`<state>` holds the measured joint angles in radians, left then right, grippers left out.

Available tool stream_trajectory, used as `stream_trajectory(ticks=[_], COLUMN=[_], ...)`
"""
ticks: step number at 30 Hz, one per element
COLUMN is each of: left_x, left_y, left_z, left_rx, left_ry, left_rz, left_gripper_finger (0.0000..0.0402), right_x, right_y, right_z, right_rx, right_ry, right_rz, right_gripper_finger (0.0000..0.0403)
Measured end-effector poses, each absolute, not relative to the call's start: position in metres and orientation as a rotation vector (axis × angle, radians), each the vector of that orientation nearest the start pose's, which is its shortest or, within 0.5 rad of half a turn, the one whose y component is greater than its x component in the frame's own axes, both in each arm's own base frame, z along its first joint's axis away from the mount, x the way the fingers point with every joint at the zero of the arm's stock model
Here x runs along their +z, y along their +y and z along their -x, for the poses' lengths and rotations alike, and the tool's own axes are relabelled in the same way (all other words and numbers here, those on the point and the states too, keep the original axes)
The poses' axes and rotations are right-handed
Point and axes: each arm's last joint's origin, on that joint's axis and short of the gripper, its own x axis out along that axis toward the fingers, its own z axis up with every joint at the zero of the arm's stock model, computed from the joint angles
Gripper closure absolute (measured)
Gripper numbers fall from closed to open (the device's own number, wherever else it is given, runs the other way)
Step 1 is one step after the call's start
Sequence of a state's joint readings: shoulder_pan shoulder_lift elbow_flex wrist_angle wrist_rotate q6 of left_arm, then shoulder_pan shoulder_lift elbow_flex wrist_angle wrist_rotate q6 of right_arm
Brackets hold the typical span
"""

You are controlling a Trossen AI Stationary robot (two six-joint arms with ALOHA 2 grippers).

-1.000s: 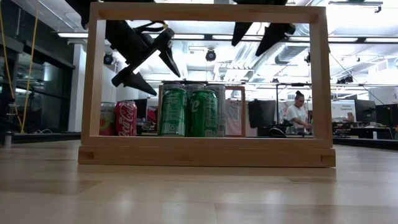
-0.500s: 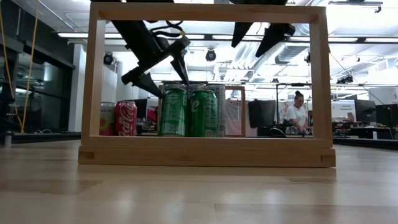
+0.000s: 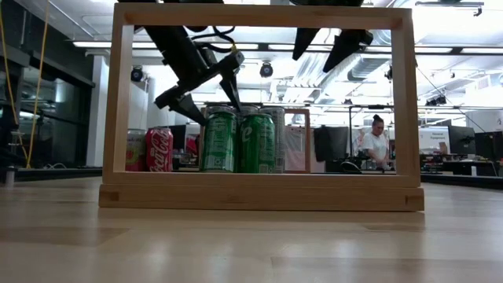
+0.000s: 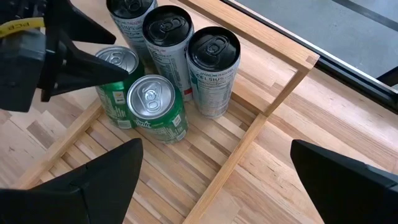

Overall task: Place canned beverage on shelf
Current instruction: Adjust the green can on the shelf

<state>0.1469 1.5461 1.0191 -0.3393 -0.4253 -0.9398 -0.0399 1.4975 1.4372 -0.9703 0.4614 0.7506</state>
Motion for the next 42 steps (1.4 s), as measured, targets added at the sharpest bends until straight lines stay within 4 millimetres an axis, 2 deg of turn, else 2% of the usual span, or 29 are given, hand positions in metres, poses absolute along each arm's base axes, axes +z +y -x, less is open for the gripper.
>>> stream_trajectory(ticks=[9,18,22,29,38,42], left_x=[0.208,0.205,0.205,0.205,0.208,0.215], left_y=[0.053,0.052,0.052,0.051,0.043,0.032], left_z=[-0.317,-0.319,-0.319,-0.320,-0.318,-0.316], left_rx=[0.912,0.934,0.931,0.928,0.904,0.889], left_ry=[0.593,0.584,0.584,0.584,0.594,0.586], left_rz=[0.727,0.709,0.711,0.710,0.700,0.633], left_gripper_finger=[0.0023,0.0024,0.0045,0.0124,0.0124,0.0124], right_x=[0.332,0.332,0.332,0.332,0.332,0.332], right_y=[-0.025,-0.025,-0.025,-0.025,-0.024,-0.024], right_z=[-0.296,-0.296,-0.296,-0.296,-0.296,-0.296], right_rx=[-0.803,-0.803,-0.803,-0.803,-0.802,-0.802], right_ry=[0.786,0.786,0.786,0.786,0.786,0.785], right_rz=[-0.453,-0.453,-0.453,-0.453,-0.453,-0.453], right_gripper_finger=[0.0009,0.0009,0.0009,0.0009,0.0009,0.0009])
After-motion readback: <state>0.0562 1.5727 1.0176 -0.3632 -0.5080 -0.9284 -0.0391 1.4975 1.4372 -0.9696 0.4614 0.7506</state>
